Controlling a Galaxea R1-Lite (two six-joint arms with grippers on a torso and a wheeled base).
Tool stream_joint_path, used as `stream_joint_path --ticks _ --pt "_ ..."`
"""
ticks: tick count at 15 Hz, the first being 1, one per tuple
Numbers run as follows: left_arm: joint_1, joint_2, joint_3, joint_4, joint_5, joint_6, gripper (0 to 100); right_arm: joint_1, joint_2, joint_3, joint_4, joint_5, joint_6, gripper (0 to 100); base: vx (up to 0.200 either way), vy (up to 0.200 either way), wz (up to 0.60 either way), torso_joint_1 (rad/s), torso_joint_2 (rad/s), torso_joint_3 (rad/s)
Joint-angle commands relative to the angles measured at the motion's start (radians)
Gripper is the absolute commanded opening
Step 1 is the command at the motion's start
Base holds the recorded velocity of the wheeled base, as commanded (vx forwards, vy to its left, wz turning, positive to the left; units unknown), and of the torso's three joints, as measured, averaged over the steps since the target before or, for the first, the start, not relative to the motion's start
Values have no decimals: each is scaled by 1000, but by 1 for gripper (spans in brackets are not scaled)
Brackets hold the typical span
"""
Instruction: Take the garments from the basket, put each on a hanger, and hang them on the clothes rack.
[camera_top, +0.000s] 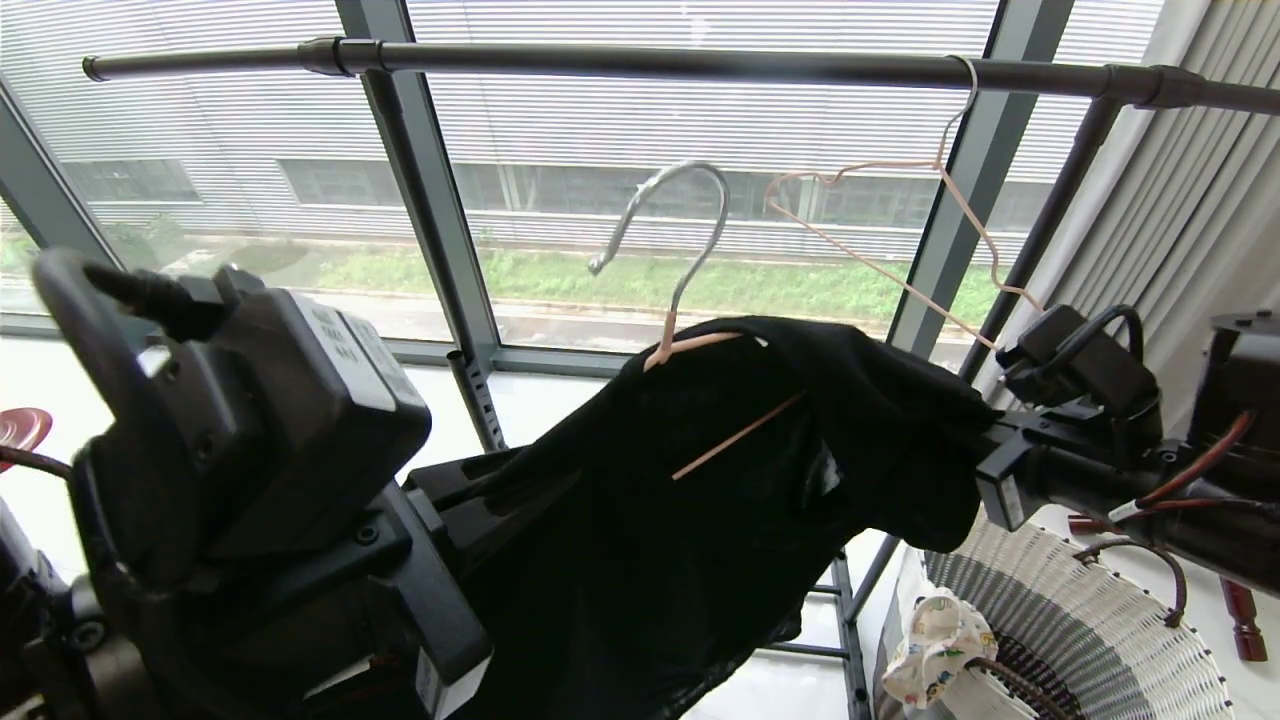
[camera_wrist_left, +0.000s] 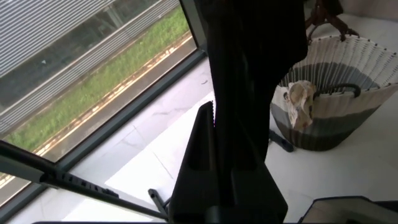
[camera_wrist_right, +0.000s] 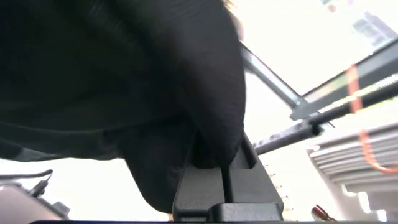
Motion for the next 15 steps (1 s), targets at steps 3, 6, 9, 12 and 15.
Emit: stream_joint_path --ticks 3,6,9,12,15 --pt "0 -14 82 -2 3 1 0 -81 -83 -50 1 6 13 0 0 0 0 0 0 0" --pt "-1 -15 79 -2 -2 3 0 -89 -97 -47 3 6 19 0 0 0 0 0 0 0" --pt "-7 -21 51 -12 -5 3 0 -89 -88 -44 4 9 19 0 0 0 0 0 0 0" --pt "-55 -21 19 -12 -5 3 0 -89 -54 -46 6 9 45 100 0 0 0 0 0 0" --pt "-110 -21 18 -12 -1 3 0 -90 -34 -46 4 3 86 100 0 0 0 0 0 0"
